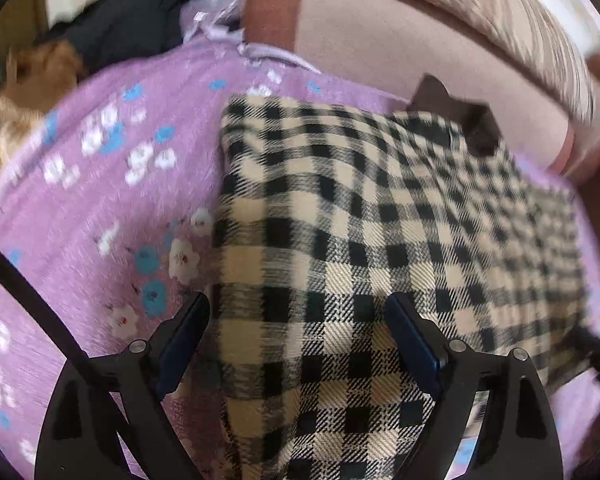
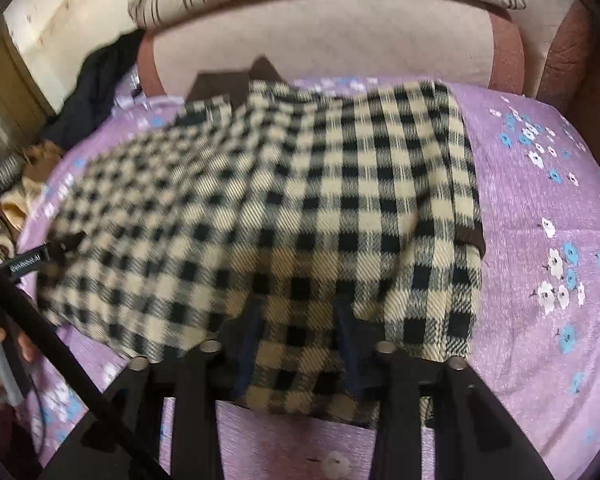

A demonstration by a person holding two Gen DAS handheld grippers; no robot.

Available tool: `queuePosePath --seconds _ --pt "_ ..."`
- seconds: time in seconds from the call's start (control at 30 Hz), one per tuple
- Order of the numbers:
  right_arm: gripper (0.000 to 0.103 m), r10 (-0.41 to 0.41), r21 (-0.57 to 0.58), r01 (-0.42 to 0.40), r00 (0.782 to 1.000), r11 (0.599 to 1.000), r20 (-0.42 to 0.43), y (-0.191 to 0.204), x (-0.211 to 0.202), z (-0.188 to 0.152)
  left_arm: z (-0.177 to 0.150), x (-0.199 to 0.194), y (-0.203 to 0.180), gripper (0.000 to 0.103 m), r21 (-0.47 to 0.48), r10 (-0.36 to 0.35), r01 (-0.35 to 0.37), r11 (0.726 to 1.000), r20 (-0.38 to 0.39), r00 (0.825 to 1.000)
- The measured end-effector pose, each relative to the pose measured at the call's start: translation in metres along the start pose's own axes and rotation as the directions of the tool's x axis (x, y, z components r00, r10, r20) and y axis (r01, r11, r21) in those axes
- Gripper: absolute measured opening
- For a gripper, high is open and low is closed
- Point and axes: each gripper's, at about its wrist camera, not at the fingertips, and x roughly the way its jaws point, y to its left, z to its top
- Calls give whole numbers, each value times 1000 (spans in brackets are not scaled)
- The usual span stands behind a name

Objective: Fold large clothes

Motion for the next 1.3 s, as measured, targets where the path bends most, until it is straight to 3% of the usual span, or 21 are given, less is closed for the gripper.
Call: queuePosePath --seconds 0.1,0.23,0.43,0.6,0.7,0.8,1.03,1.13,1.2,1.23,1.3 --pt "50 29 12 -29 999 1000 19 1 -2 4 9 -2 28 89 -134 -28 30 991 13 1000" --pt "50 37 22 -37 999 999 6 -1 2 7 20 6 56 91 -235 -49 50 971 13 999" --pt "50 65 52 -66 998 996 11 -7 1 5 23 20 40 94 -152 -54 51 987 -18 998" --pt "51 84 52 -84 996 995 14 -4 5 7 14 22 15 94 -101 -127 122 987 -43 991" --pt "51 95 67 -96 995 993 14 -6 11 8 8 25 -3 94 -59 -207 204 977 -65 976" --pt "51 103 90 -105 994 990 23 -11 15 10 6 30 -14 95 13 -145 146 989 -60 988" --pt "51 109 122 -113 993 986 41 -21 14 13 9 29 5 95 -123 -225 221 968 -27 974" --pt "51 123 143 -128 991 981 47 -23 14 13 9 27 1 95 -119 -228 222 968 -39 973" --pt "51 125 145 -131 991 981 49 -23 14 13 9 27 -2 94 -116 -286 279 953 -42 957" --pt "51 125 141 -131 991 981 49 -22 14 13 9 26 -2 87 -125 -329 321 939 -43 943" --pt "51 125 136 -131 991 982 49 -21 14 13 10 30 4 84 -171 -396 384 907 -46 917"
